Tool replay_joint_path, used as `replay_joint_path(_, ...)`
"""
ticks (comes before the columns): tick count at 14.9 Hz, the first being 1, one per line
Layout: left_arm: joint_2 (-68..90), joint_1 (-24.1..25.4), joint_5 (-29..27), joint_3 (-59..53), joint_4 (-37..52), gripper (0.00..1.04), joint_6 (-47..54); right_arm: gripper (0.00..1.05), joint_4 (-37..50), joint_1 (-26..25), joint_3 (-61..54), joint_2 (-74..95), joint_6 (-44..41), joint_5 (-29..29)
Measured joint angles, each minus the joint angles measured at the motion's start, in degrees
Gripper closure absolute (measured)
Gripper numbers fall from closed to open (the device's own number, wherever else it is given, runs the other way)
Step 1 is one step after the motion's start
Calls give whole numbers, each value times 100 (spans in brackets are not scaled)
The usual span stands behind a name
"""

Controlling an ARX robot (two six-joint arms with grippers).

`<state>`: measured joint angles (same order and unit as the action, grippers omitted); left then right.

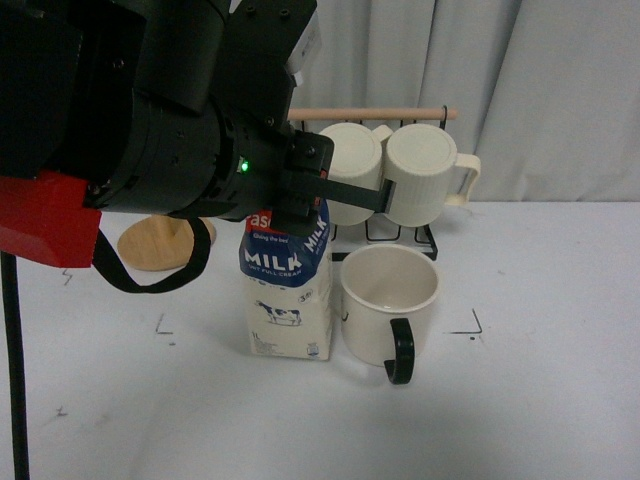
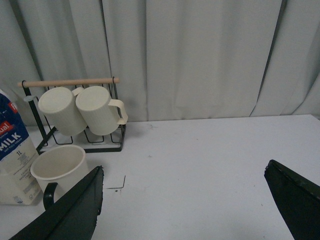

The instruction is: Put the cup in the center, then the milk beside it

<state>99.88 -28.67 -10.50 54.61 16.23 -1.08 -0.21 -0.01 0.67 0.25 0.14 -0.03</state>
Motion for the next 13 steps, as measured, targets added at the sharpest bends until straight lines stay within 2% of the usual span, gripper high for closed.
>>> replay_joint_path(2, 70, -35, -15, -52, -15, 84, -4, 6, 0, 0, 2, 0, 2, 0)
replay_joint_path(6, 24, 44, -68, -46, -42, 34, -177, 6, 0, 0, 2, 0, 0, 0)
replay_joint_path(8, -437, 236, 26, -201, 92, 7, -407, 6, 0, 0, 2, 0, 0, 0)
replay_joint_path(10, -1488, 468, 210, -487, 315, 7, -649, 6, 0, 0, 2, 0, 0, 0)
replay_joint_path(13, -2664, 822, 286, -857, 138, 7, -756, 6, 0, 0, 2, 0, 2, 0)
